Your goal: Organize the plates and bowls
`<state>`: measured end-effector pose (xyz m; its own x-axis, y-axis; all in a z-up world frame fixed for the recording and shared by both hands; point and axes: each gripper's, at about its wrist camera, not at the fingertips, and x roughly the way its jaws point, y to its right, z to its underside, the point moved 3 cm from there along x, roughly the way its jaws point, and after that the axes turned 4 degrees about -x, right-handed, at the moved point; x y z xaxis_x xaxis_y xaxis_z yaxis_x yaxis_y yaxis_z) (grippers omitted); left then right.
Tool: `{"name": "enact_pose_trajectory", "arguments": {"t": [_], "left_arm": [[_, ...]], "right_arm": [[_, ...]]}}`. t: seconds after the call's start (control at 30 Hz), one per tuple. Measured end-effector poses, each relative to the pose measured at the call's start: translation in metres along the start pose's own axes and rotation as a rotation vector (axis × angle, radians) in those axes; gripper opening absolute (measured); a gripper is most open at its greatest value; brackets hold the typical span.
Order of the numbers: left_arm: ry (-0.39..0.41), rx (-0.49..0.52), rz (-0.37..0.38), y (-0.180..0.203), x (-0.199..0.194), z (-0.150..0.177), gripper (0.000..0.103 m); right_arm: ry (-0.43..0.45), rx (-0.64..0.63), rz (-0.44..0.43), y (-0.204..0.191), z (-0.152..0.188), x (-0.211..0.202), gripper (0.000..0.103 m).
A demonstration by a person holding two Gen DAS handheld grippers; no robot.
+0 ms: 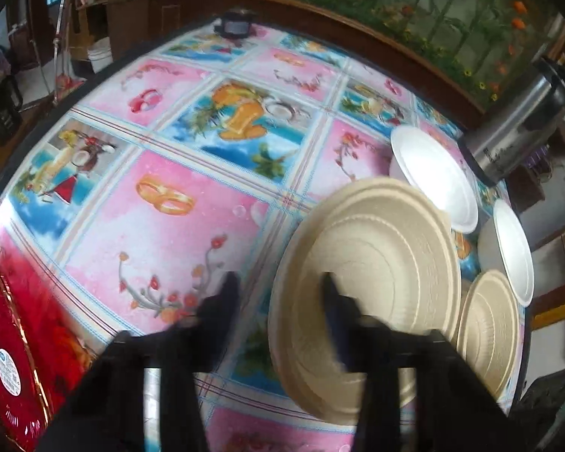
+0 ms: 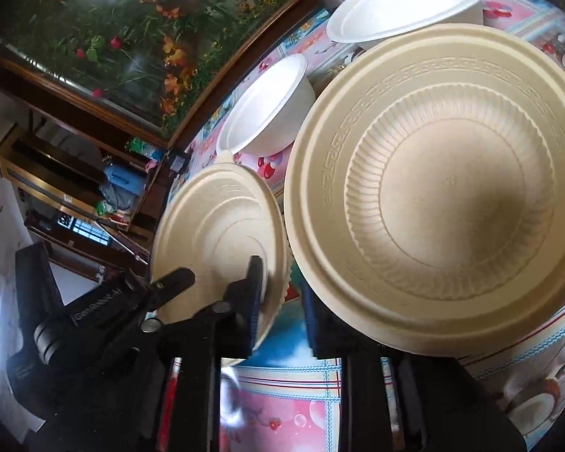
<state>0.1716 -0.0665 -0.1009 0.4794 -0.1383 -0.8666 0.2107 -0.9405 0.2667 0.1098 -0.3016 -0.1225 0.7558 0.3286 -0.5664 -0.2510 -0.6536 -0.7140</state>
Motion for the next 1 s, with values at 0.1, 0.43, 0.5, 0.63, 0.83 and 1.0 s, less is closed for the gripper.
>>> {"name": "enact_pose_trajectory", "arguments": {"t": [0.1,0.43,0.5,0.63,0.83,1.0], "left_arm": [[-0.024,0.010,0.008,0.000,0.003,0.005,0.016],[0.022,0.071,-0.015,0.001,-0.006,0.016,0.010],[0.034,0.090,-0.018,0.002,-0.008,0.019,0.010],[0.089,0.143,-0.044,0.004,-0.016,0.024,0.010],[0.170,0.180,-0.061,0.002,-0.033,0.030,0.011],[0.209,0.178,-0.054,-0.006,-0.047,0.033,0.012]], "right_arm": [[0.005,-0.029,0.011,-0.005,-0.002,-0.001,0.011],[0.007,-0.039,0.028,-0.004,-0.002,-0.002,0.010],[0.007,-0.038,0.027,-0.003,-0.002,-0.003,0.010],[0.001,-0.038,0.025,-0.003,-0.001,-0.003,0.010],[0.018,-0.084,0.013,-0.010,0.004,-0.008,0.010],[0.044,-0.146,-0.007,-0.024,0.008,-0.014,0.010]]}}
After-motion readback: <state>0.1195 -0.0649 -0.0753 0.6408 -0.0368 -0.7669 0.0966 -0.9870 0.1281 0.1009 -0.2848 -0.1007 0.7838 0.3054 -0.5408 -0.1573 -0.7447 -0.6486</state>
